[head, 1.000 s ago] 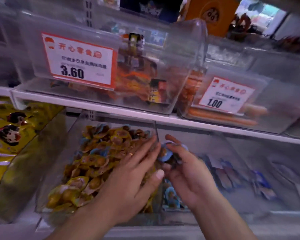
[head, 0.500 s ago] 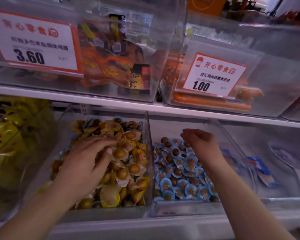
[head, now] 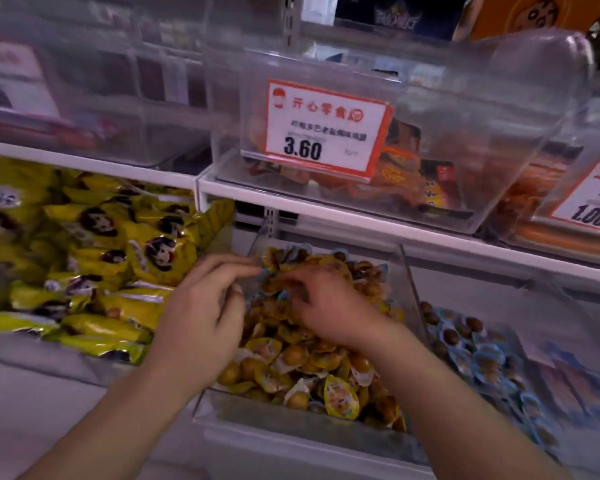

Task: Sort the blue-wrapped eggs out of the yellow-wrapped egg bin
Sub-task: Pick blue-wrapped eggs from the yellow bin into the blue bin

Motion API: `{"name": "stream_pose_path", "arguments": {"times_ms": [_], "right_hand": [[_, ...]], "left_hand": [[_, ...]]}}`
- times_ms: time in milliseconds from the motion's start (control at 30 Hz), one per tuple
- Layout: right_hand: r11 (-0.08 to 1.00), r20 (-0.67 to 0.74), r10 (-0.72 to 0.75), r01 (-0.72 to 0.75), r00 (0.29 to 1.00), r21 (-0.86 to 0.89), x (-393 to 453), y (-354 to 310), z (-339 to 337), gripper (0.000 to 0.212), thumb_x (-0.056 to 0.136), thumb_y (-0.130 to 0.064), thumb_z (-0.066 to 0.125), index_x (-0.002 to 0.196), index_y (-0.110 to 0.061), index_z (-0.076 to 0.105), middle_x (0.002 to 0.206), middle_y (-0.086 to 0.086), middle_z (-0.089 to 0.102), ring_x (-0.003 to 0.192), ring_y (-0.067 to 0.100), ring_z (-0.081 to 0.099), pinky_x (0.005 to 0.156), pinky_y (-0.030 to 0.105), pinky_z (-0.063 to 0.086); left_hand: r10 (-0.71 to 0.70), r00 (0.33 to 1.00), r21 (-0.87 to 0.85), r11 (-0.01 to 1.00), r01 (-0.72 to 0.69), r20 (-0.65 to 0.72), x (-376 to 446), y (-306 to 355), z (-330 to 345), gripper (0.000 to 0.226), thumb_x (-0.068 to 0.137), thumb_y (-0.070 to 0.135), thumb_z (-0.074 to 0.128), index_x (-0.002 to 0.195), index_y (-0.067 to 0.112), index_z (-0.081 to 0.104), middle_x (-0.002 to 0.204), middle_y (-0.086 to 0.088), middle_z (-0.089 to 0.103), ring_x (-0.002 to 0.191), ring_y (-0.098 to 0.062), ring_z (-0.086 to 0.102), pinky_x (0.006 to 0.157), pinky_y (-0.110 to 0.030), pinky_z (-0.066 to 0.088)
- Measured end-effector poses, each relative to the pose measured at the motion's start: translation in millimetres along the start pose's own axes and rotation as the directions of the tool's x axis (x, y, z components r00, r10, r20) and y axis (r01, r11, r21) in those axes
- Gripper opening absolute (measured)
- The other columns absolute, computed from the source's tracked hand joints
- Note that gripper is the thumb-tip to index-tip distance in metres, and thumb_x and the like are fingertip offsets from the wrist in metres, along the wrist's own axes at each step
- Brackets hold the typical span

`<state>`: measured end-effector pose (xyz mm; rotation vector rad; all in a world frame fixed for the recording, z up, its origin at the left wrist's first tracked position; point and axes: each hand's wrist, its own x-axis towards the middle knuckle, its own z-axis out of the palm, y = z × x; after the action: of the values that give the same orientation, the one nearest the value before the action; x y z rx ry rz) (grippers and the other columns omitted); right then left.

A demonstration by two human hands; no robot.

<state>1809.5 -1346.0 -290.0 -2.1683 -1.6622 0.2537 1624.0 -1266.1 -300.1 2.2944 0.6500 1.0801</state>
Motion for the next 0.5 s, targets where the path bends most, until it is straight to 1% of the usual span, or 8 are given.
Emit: {"name": "stream_pose_path", "arguments": {"times_ms": [67,133,233,300,400,467,500], "right_hand": [[0.993,0.141,0.053,-0.036,0.989,-0.117,26.2,3.6,11.2,0.046,0.094,-0.016,0.052,0.139,-0.025,0.055,0.14,0.007,0.058,0.124,0.028,0.056,0.101,0.034,0.047],[0.984,0.235,0.093,-0.054,0.967,-0.167,41.6,11.6,12.2,0.051,0.093,-0.018,0.055,0.142,-0.029,0.051,0.147,0.004,0.052,0.129,0.028,0.052,0.103,0.032,0.045],[0.969,0.328,0.083,0.0,0.941,-0.247,48.1,22.0,-0.8,0.049,0.091,-0.027,0.06,0.136,-0.044,0.052,0.145,-0.009,0.053,0.128,0.018,0.053,0.102,0.027,0.045],[0.957,0.394,0.122,-0.002,0.911,-0.29,46.9,26.7,-12.2,0.052,0.089,-0.033,0.062,0.136,-0.054,0.05,0.145,-0.016,0.051,0.126,0.014,0.053,0.1,0.024,0.044],[0.91,0.479,0.233,-0.017,0.846,-0.413,50.4,27.4,-16.9,0.072,0.078,-0.042,0.065,0.143,-0.056,0.038,0.149,-0.008,0.048,0.123,0.02,0.054,0.098,0.03,0.046],[0.898,0.497,0.253,-0.01,0.83,-0.441,53.8,22.0,-8.6,0.077,0.074,-0.048,0.057,0.144,-0.058,0.028,0.144,0.0,0.05,0.11,0.023,0.055,0.085,0.031,0.045],[0.902,0.497,0.255,-0.018,0.83,-0.432,54.8,19.8,-3.5,0.076,0.075,-0.049,0.053,0.144,-0.06,0.023,0.142,0.003,0.049,0.107,0.024,0.054,0.081,0.032,0.043]], "left_hand": [[-0.043,0.999,-0.004,0.999,0.043,0.025,-0.8,-3.2,-2.6,0.034,0.092,0.001,0.052,0.109,0.023,0.072,0.119,0.014,0.059,0.113,0.006,0.052,0.094,-0.001,0.033],[-0.069,0.996,0.001,0.998,0.069,0.054,-1.5,-7.0,-4.7,0.034,0.092,0.0,0.054,0.11,0.022,0.072,0.12,0.015,0.058,0.111,0.003,0.054,0.092,0.0,0.034],[-0.083,0.993,-0.012,0.996,0.084,0.08,-0.6,-11.4,-7.0,0.03,0.093,0.006,0.054,0.109,0.024,0.071,0.119,0.017,0.056,0.108,0.001,0.055,0.088,-0.002,0.035],[-0.084,0.992,-0.026,0.996,0.086,0.09,0.2,-13.6,-7.9,0.029,0.093,0.008,0.055,0.109,0.026,0.071,0.12,0.018,0.055,0.108,0.001,0.055,0.088,-0.005,0.037],[-0.078,0.992,-0.032,0.996,0.081,0.099,-0.8,-13.6,-7.6,0.03,0.093,0.011,0.054,0.108,0.031,0.071,0.119,0.024,0.053,0.11,0.006,0.051,0.087,0.0,0.034],[-0.063,0.992,-0.031,0.997,0.066,0.106,-2.6,-13.1,-6.4,0.03,0.092,0.013,0.054,0.108,0.032,0.07,0.118,0.025,0.053,0.109,0.007,0.051,0.087,0.001,0.033],[-0.058,0.992,-0.032,0.998,0.061,0.11,-3.6,-12.8,-5.8,0.03,0.093,0.013,0.054,0.108,0.032,0.07,0.118,0.025,0.053,0.109,0.007,0.051,0.087,0.0,0.033]]}}
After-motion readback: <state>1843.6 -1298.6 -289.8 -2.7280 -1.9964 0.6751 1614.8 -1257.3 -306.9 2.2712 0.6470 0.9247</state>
